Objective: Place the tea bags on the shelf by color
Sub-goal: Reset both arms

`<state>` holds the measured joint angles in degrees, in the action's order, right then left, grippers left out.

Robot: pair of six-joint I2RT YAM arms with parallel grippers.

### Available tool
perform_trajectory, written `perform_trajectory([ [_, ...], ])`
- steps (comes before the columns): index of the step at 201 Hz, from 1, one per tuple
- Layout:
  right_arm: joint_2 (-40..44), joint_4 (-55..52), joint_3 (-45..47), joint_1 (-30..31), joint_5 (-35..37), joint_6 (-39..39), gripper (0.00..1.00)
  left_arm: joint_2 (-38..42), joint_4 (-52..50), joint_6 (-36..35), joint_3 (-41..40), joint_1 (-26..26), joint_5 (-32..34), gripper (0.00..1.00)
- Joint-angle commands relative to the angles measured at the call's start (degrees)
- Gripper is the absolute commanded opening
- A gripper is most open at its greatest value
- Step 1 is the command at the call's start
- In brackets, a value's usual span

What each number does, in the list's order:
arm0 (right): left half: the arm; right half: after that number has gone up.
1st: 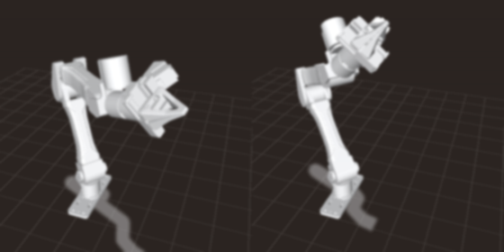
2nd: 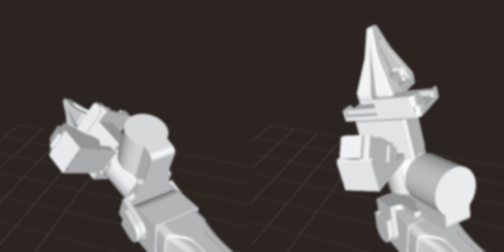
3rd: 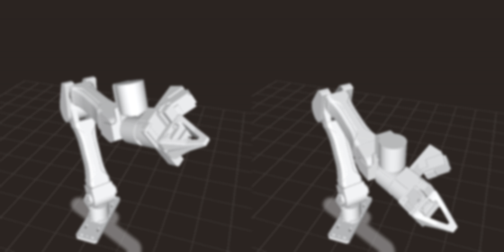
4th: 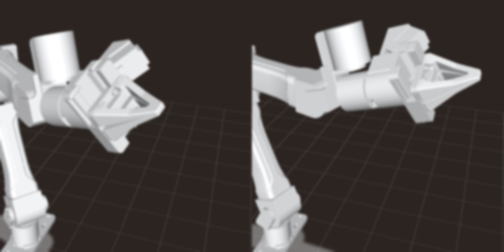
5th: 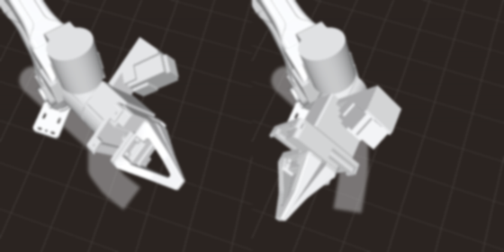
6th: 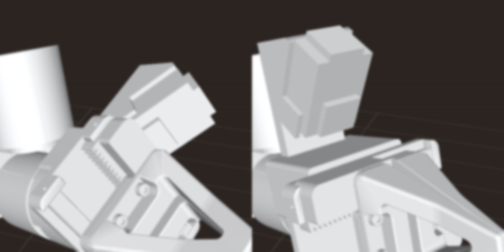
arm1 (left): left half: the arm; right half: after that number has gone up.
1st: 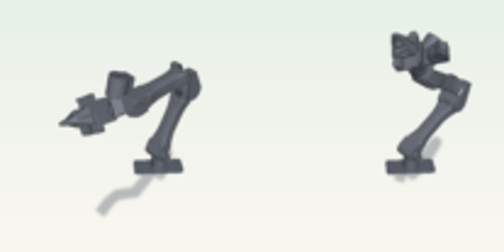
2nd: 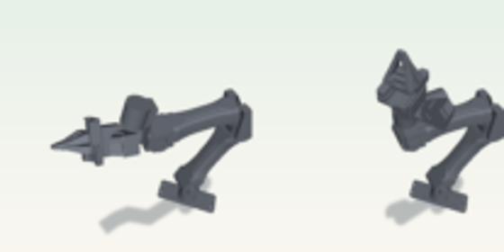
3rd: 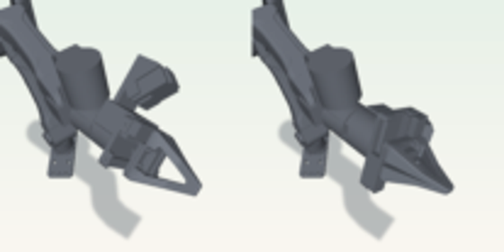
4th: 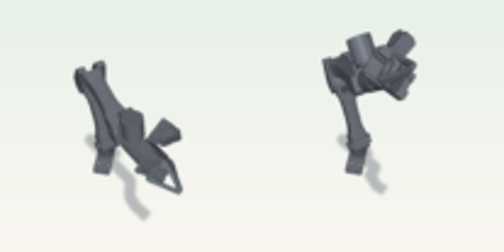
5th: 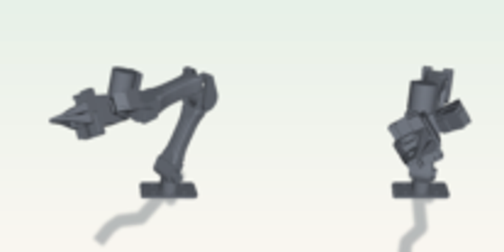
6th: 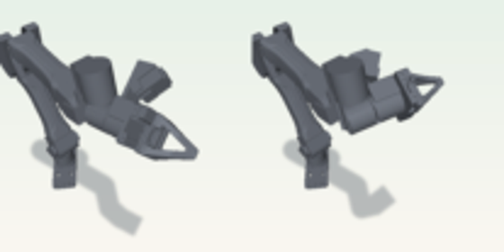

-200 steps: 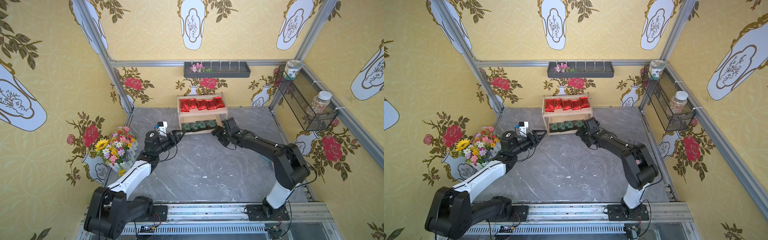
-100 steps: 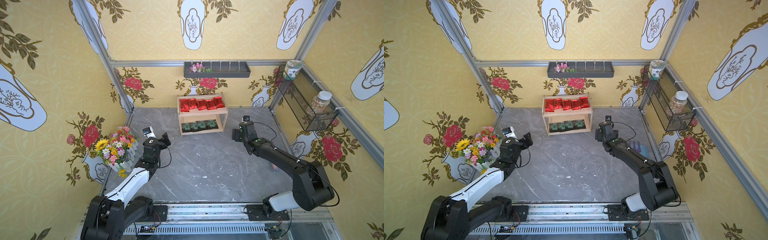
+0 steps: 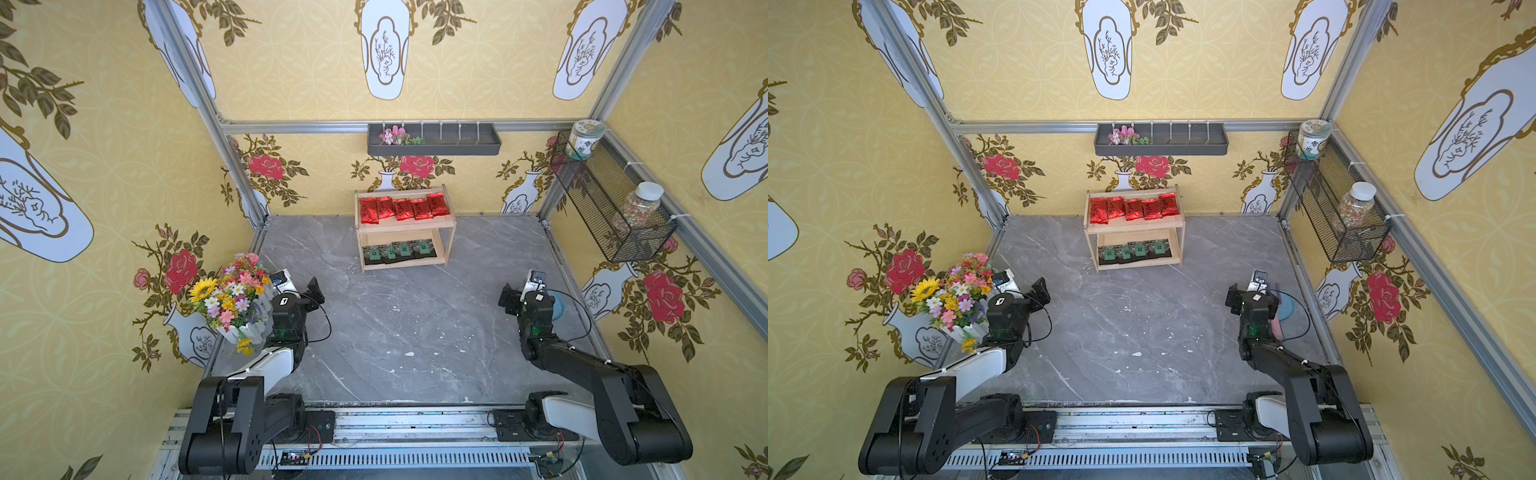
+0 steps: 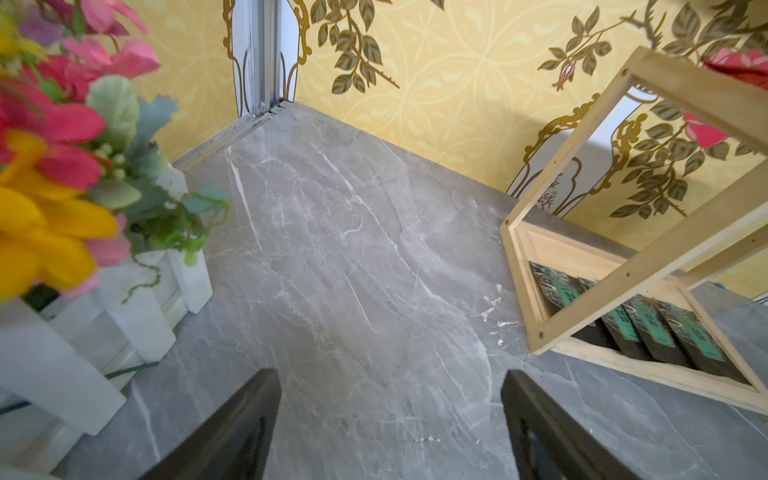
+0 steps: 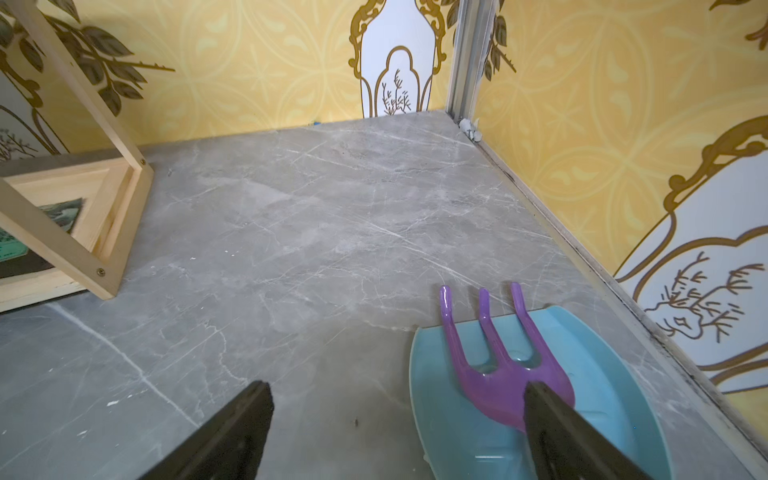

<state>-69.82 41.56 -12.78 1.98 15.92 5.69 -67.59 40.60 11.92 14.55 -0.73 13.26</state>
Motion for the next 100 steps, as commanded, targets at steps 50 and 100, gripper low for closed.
perform_trajectory([
  [50,9.02,1.98,1.37,0.57,-5.42,-3.56,0.97,-2.09,9.63,-12.87,-2.78,0.03,-3.37,0.91],
  [100,22.73,-2.44,7.68,0.26,-0.42,0.05,0.97,-6.75,16.22,-11.22,-4.66,1.74,-3.28,0.93],
])
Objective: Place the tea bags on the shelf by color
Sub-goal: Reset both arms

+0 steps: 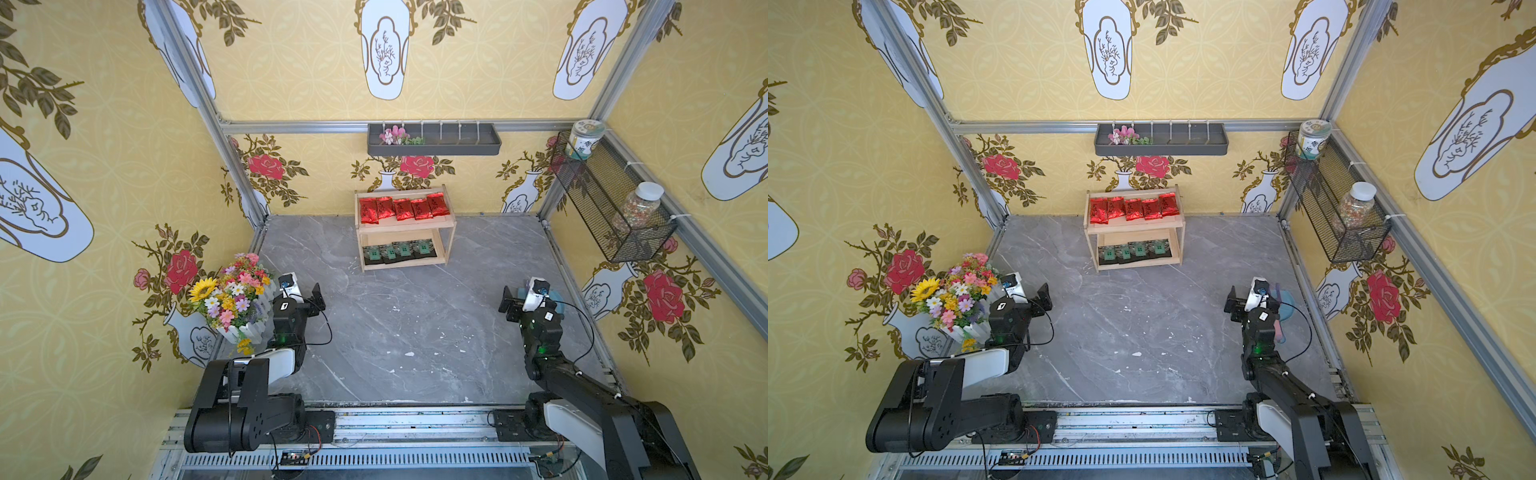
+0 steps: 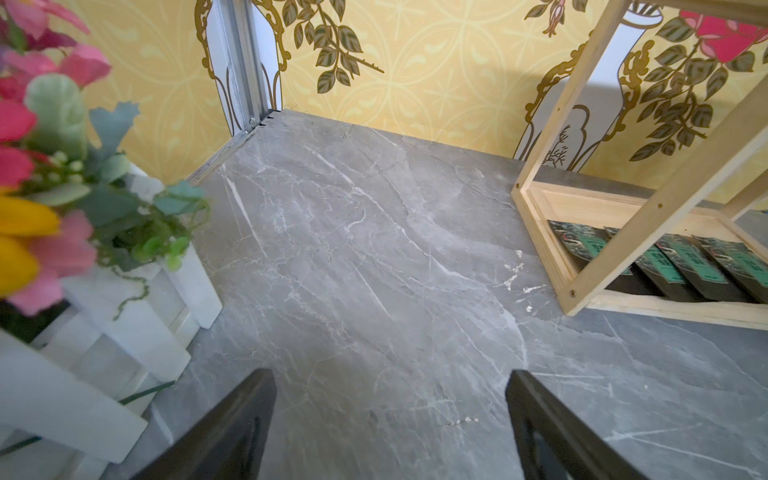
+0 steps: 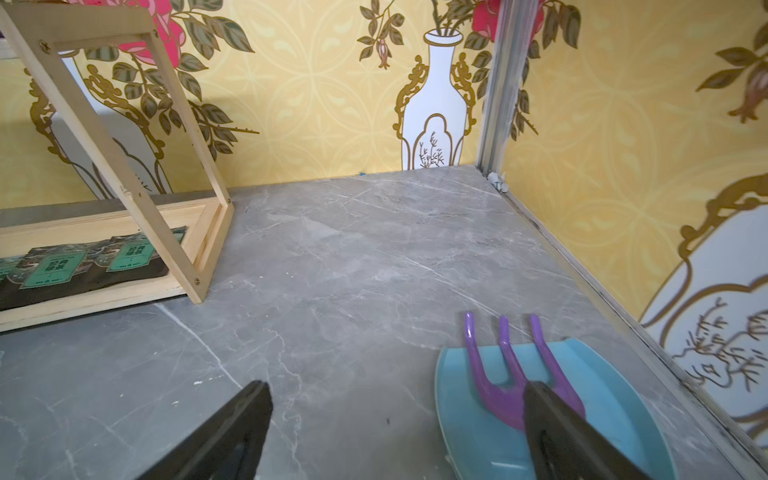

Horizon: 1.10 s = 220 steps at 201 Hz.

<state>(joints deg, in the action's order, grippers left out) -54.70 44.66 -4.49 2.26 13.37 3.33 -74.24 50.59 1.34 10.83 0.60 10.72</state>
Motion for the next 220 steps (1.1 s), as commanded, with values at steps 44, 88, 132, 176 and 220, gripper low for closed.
perform_trajectory([
  [44,-5.25,5.66,0.89,0.11,-0.51,-0.13,0.97,-0.7,8.99,0.6,-2.5,2.21,-3.14,0.96],
  [88,-21.64,8.11,-5.35,0.04,-0.39,0.27,0.97,-1.86,11.63,1.13,-3.91,3.18,-4.75,1.0],
  [132,-27.74,8.13,-8.51,0.84,3.95,0.93,0.97,-2.72,14.99,0.98,-5.03,3.0,-4.87,1.0],
  [176,-27.21,8.16,-8.21,1.25,3.95,0.62,0.97,-2.6,14.19,-0.19,-4.99,3.45,-9.16,1.0],
  [220,-29.14,3.91,-11.36,-0.62,-10.11,-2.55,0.97,-2.69,14.77,-0.38,-5.21,4.51,-12.92,1.0],
])
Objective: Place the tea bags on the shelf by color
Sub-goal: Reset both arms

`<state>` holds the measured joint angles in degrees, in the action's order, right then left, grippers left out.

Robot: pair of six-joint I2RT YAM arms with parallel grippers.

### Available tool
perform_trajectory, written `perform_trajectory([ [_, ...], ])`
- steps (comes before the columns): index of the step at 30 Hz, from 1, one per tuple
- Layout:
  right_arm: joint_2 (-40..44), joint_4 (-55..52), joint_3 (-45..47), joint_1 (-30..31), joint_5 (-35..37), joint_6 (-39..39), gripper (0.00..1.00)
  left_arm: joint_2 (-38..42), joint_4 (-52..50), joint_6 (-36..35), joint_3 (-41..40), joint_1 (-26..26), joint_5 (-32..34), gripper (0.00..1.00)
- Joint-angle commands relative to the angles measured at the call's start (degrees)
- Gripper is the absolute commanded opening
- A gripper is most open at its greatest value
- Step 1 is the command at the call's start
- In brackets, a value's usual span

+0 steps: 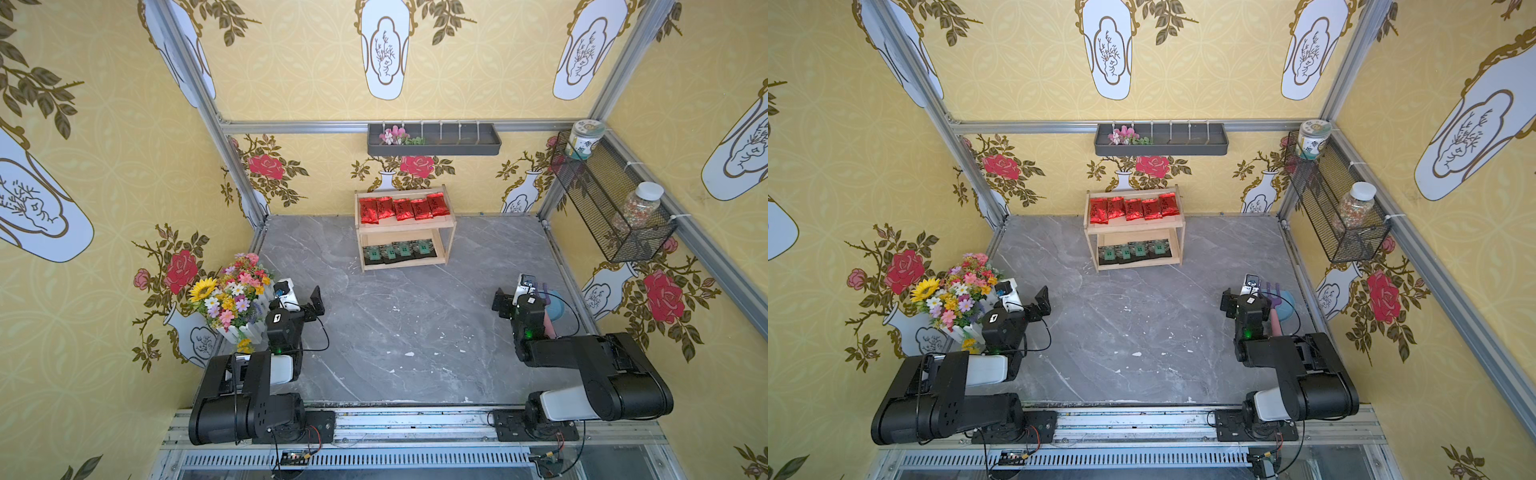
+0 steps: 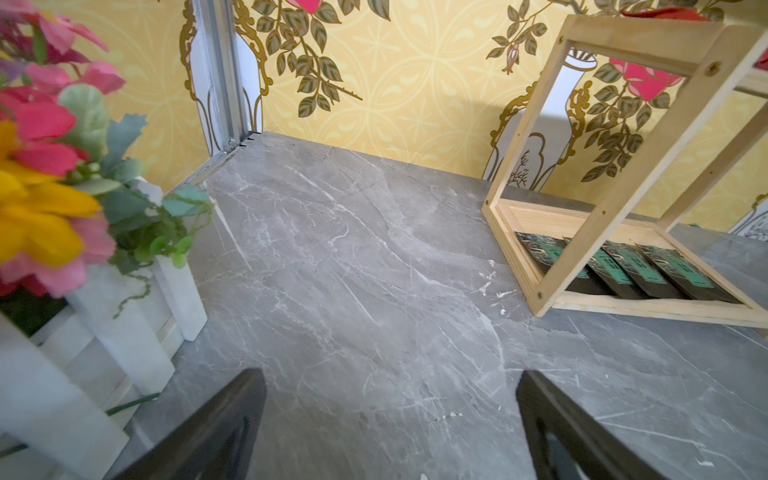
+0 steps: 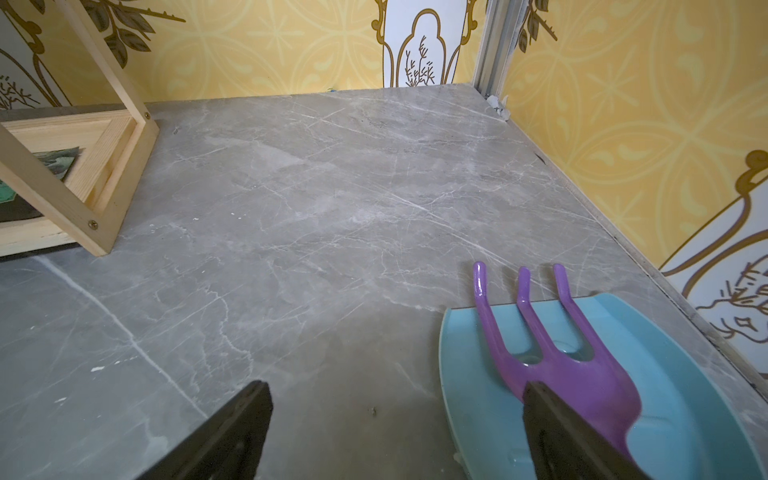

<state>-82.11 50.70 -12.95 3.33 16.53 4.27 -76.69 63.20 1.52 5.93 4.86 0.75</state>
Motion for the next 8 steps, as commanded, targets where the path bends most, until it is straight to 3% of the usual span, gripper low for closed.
perform_trajectory([
  [1,-1.91,-2.28,-3.1,-2.03,-14.77,-3.88,0.97,-0.23,2.22,-0.55,-0.31,0.24,-2.95,1.0],
  [2,-2.6,-2.13,-3.67,-3.14,-18.6,-4.3,0.97,-0.38,2.36,-0.55,-0.31,0.28,-3.0,1.0],
  [8,-0.36,-0.75,-1.6,-3.39,-18.47,-4.27,0.97,0.51,2.68,-0.64,-0.83,-0.09,-1.85,1.0],
])
